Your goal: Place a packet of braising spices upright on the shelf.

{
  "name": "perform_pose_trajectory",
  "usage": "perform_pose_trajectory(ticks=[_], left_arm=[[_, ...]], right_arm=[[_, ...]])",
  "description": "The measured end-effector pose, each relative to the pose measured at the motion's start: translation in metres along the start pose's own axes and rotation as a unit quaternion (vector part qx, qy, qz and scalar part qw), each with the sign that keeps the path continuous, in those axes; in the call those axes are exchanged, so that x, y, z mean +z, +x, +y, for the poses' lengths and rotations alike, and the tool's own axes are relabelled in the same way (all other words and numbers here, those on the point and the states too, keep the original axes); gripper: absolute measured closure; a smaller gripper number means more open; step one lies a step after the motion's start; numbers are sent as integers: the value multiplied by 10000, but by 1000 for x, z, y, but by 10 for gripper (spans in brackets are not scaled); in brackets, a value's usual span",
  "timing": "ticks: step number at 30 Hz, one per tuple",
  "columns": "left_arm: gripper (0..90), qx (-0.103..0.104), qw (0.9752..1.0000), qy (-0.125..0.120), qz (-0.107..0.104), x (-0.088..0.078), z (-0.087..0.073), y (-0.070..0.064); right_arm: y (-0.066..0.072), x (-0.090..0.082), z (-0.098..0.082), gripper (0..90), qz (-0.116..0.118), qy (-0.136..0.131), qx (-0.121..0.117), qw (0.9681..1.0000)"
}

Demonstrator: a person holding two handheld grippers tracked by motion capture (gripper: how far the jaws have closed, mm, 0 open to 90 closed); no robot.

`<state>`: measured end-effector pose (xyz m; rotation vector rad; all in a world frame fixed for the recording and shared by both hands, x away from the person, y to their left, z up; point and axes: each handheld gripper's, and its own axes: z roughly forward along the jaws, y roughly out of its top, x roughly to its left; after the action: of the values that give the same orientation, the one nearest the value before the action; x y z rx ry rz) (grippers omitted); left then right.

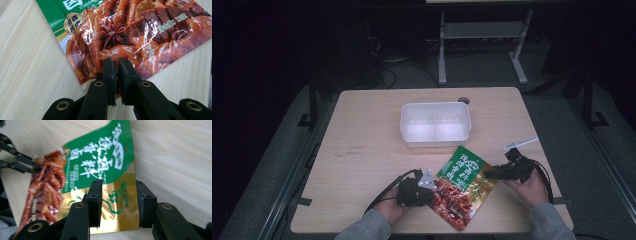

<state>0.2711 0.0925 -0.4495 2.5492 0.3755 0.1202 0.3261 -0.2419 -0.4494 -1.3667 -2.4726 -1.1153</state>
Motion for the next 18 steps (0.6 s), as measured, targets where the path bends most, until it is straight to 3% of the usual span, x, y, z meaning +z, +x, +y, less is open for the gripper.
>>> perform_pose_trajectory(ticks=[2,3,4,5,8,9,11,18], left_arm=[[839,-6,10000,-5,-3,0,0,0],[839,-19,10000,-19,-10,1,0,0],[838,-19,10000,-19,-10,1,0,0],[837,-16,10000,-17,-12,1,0,0],[834,-35,10000,-42,-27,1,0,1],[833,-31,10000,-47,-22,1,0,0],[831,-1,10000,-33,-9,1,0,0],[805,20,10000,-51,15,0,1,0]], right_arm=[[-1,1,0,636,16,22,36,10000],[-3,2,0,680,272,-7,83,9996],[-3,2,0,680,272,-7,83,9996],[-4,1,0,698,629,-148,101,9979],[-2,2,1,709,469,-84,53,9989],[-1,7,1,718,234,87,34,9997],[1,12,1,743,57,241,-39,9997],[2,15,1,827,-130,315,-10,9994]])
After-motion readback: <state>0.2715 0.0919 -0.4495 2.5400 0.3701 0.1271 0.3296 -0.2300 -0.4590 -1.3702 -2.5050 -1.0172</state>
